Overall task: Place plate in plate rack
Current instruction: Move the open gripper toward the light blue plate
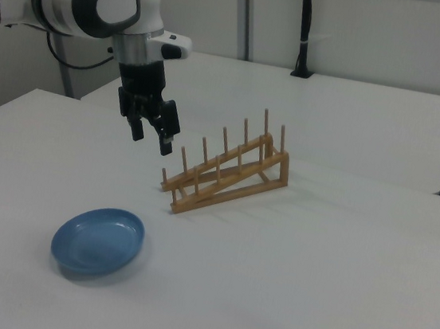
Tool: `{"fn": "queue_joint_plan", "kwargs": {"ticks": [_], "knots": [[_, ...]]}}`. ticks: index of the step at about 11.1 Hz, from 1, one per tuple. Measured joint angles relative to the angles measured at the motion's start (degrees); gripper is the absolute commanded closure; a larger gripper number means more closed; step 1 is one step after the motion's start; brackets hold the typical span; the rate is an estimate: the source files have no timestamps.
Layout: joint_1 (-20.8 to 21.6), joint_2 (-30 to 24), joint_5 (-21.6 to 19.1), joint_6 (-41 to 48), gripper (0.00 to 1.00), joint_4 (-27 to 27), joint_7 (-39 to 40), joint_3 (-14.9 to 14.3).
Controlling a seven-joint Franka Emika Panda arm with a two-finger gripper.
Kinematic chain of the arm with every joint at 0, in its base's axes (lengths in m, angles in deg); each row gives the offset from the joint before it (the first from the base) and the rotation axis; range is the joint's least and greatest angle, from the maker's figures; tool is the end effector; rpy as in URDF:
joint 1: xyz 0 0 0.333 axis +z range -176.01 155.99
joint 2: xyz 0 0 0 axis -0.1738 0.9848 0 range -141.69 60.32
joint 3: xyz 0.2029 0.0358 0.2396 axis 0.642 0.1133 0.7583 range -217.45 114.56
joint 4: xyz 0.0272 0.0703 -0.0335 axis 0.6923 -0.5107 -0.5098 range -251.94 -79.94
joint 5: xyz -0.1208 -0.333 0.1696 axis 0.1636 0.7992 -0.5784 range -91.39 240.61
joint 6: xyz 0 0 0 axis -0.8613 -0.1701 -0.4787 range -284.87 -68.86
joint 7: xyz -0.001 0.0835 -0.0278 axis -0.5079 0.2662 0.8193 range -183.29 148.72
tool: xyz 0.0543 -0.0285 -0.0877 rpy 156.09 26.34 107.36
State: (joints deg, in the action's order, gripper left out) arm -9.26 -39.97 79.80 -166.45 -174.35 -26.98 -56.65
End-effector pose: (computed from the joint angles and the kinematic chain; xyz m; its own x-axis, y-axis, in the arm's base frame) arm 0.5596 -0.0520 0.5580 0.9719 -0.2336 -0.0290 -0.2299 -0.9684 0.0967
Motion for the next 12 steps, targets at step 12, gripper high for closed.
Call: {"fn": "queue_joint_plan", "kwargs": {"ticks": [12], "knots": [[-1.39, 0.98, -0.65, 0.00, 0.00, -0.11, 9.57, -0.07]]}}
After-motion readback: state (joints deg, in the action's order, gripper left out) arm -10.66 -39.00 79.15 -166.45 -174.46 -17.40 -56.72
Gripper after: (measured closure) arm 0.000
